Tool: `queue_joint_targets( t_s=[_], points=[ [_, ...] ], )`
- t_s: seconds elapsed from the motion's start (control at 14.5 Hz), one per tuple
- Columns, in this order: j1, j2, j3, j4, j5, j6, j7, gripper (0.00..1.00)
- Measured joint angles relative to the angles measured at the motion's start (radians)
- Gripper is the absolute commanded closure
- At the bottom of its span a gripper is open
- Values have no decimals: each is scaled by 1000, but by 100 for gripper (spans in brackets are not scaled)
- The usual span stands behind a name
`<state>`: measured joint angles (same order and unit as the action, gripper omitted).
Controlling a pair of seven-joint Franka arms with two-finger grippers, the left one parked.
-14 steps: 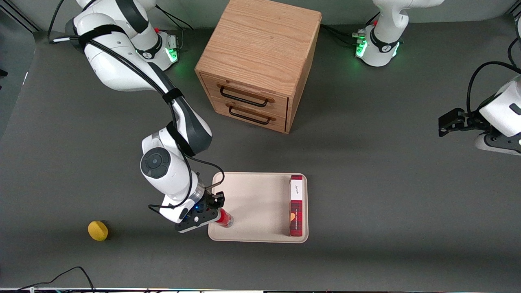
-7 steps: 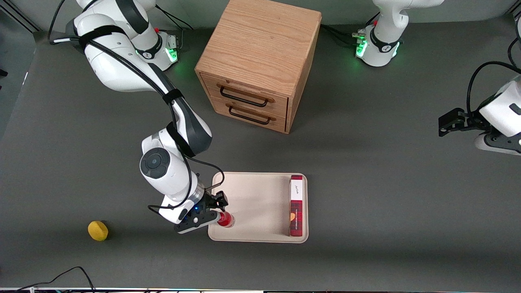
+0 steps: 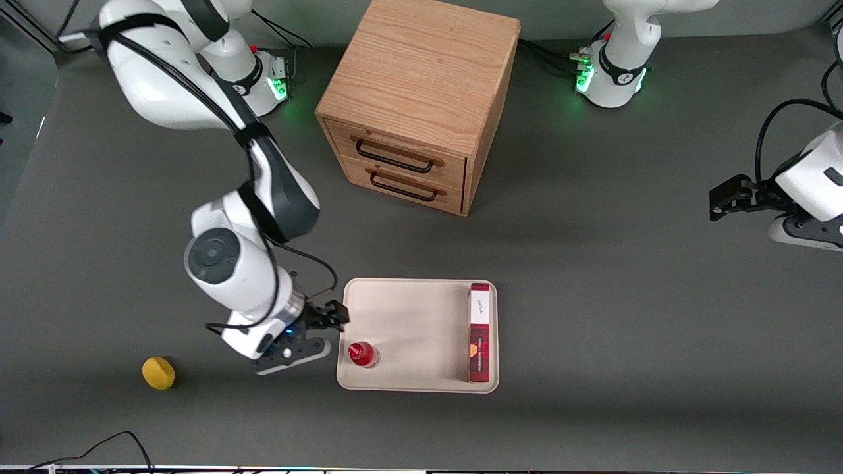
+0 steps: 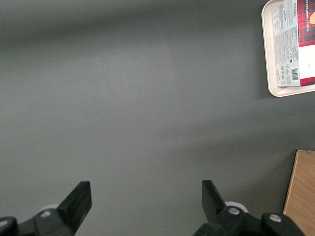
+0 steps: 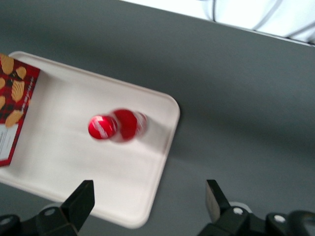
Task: Place coke bottle on tray
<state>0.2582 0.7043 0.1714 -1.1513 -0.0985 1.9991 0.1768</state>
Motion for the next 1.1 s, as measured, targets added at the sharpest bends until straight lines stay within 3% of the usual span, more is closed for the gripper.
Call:
queue_joint_targets(
  t_s=[0.55,0.9,1.1],
  points=[
    [-253,-582,35,-553,29,-130,-12,0],
    [-473,-773,34,-617,131,-272,-225,0],
    [-509,-826,35,-593,139,-339,-249,0]
  ],
)
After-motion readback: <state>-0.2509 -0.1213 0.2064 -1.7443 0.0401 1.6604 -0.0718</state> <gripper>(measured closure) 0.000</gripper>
